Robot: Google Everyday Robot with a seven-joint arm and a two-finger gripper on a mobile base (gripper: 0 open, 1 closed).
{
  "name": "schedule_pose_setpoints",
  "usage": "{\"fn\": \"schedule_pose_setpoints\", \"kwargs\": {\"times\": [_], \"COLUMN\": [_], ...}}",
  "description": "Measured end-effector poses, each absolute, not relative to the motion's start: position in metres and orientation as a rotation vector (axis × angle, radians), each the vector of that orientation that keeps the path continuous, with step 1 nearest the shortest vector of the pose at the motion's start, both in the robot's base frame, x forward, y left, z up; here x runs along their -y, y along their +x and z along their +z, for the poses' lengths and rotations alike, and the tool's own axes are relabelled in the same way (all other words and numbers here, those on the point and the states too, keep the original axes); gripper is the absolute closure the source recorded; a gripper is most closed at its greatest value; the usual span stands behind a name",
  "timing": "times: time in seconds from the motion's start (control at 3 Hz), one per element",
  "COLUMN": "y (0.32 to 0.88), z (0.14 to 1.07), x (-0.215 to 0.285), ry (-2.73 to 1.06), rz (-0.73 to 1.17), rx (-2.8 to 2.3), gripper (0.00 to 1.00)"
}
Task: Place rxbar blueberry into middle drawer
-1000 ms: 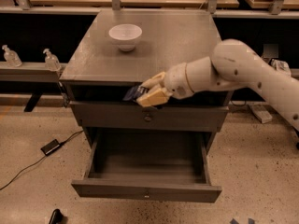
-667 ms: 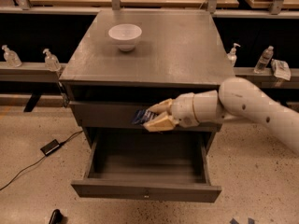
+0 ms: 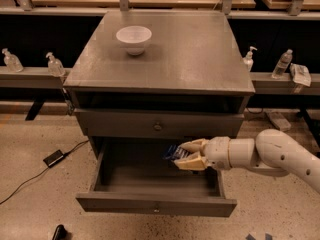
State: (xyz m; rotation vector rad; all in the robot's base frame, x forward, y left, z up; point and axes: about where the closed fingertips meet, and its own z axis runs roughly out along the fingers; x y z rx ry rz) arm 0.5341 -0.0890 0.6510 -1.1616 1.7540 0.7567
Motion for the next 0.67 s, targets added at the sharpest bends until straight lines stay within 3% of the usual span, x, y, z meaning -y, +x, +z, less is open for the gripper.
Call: {"fn": "schedule_pose_setpoints", "kwargs": {"times": [0.67], "y": [0.544], "z": [0.624], "x": [0.097], "ry": [-1.148], "rz": [0.778], "rx": [-1.762], "gripper": [1.0]}}
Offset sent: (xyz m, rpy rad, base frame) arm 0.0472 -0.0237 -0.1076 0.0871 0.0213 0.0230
